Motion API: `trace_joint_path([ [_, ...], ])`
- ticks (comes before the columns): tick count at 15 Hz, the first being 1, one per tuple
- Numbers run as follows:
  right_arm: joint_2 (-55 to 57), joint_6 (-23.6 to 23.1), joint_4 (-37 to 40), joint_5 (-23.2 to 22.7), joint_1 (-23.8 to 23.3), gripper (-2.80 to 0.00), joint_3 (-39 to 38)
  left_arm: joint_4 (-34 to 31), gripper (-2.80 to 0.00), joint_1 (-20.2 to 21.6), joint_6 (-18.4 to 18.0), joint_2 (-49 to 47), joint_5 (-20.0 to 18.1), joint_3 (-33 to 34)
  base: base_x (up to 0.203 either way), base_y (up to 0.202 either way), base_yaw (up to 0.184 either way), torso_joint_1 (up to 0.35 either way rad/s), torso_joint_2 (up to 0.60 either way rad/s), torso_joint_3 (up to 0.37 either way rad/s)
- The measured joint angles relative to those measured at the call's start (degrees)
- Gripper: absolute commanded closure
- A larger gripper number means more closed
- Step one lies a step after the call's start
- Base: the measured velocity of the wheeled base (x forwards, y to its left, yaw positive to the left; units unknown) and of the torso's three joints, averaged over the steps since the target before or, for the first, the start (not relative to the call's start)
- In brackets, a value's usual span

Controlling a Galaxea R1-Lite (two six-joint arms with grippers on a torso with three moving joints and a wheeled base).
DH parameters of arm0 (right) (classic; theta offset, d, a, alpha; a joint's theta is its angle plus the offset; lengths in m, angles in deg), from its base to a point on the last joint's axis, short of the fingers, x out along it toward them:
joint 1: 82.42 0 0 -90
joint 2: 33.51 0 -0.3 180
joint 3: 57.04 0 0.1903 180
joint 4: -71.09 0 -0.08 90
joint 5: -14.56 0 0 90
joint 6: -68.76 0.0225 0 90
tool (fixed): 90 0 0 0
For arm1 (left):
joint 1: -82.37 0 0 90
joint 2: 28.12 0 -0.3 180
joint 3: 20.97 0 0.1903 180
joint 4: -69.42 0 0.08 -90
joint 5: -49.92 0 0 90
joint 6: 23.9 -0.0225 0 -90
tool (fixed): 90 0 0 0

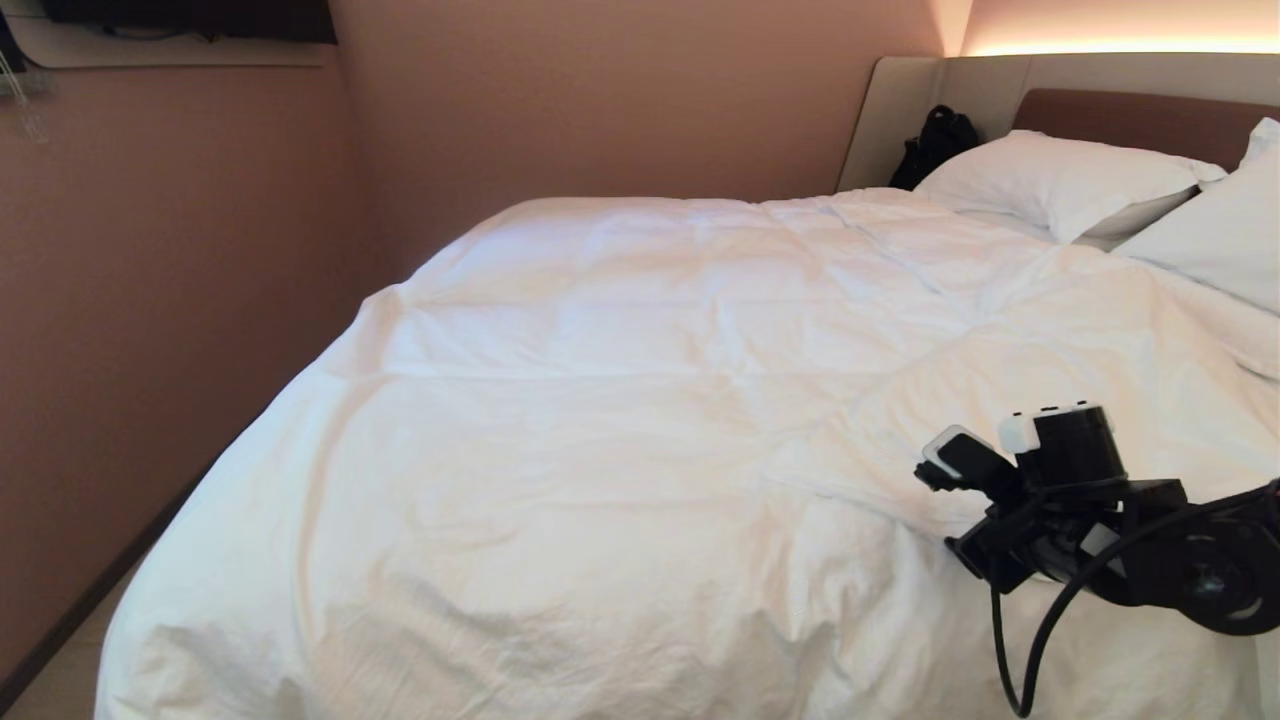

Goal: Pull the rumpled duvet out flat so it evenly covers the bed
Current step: Flatten the corners of the folded blanket

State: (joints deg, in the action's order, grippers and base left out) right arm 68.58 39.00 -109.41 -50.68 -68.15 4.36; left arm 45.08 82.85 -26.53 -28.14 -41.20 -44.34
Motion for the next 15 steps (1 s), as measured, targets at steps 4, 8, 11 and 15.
trace_joint_path([
  [4, 1.96, -0.27, -3.12, 0.78, 0.56, -2.80, -0.80, 0.00, 0.00, 0.02, 0.00, 0.00, 0.00, 0.00, 0.000, 0.000, 0.000, 0.000, 0.00, 0.000],
  [8, -1.74, -1.15, -4.82, 1.86, 4.10, -2.80, -3.30, 0.00, 0.00, 0.02, 0.02, 0.00, -0.02, 0.00, 0.000, 0.000, 0.000, 0.000, 0.00, 0.000],
  [11, -3.20, -1.40, -4.84, 3.64, 5.28, -2.80, -4.00, 0.00, 0.00, 0.02, 0.00, 0.00, 0.00, 0.00, 0.000, 0.000, 0.000, 0.000, 0.00, 0.000],
  [15, -2.37, -1.49, -4.77, 4.01, 5.45, -2.80, -3.86, 0.01, 0.00, 0.01, 0.00, 0.00, -0.02, 0.00, 0.000, 0.000, 0.000, 0.000, 0.00, 0.000],
])
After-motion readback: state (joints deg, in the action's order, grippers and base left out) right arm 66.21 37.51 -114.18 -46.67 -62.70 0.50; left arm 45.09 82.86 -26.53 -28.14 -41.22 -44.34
